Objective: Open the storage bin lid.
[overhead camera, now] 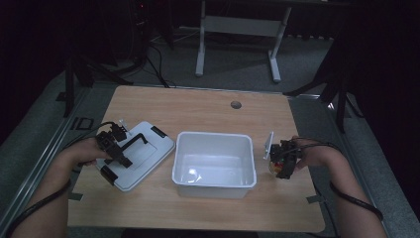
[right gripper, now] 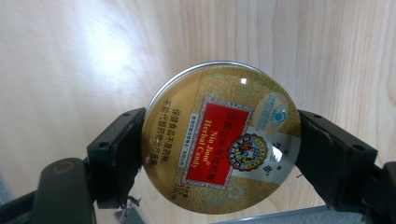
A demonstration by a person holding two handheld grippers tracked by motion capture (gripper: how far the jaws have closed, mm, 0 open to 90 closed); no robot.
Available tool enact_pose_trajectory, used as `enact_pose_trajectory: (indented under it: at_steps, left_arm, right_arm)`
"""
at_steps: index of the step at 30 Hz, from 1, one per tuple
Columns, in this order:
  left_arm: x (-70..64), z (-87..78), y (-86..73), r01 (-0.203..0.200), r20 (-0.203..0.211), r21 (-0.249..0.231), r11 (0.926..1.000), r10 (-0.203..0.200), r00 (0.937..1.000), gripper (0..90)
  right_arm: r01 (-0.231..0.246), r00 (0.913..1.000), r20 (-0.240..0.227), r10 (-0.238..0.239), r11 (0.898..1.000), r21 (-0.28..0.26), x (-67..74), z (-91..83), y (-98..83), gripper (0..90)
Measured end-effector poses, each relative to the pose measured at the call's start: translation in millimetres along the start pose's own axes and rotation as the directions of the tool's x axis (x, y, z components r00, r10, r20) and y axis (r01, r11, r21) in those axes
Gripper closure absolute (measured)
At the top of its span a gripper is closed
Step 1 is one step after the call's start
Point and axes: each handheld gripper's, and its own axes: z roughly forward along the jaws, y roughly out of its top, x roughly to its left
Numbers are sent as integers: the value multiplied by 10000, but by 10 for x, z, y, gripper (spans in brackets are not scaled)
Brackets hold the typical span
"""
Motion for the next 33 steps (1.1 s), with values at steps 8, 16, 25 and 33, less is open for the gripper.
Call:
enact_pose_trajectory:
  at_steps: [8,16,25,33]
  left_arm:
    - [-1,-21,-8,11,-54,114,9999,-10,10000,198]
    - [-25,-50,-2,-18,-152,201,9998,21,9999,198]
    - [-39,-38,4,3,-136,247,9997,1,9999,198]
    - [-34,-14,19,-53,-95,331,9994,56,9999,198]
  right_arm:
    - [71,10000,21,-71,10000,6,150,-354,116,206]
    - [311,9992,260,-314,9995,105,305,-658,281,207]
    - [769,9962,429,-758,9968,-241,424,-927,491,206]
    - [1038,9932,568,-1017,9940,-351,449,-1049,678,207]
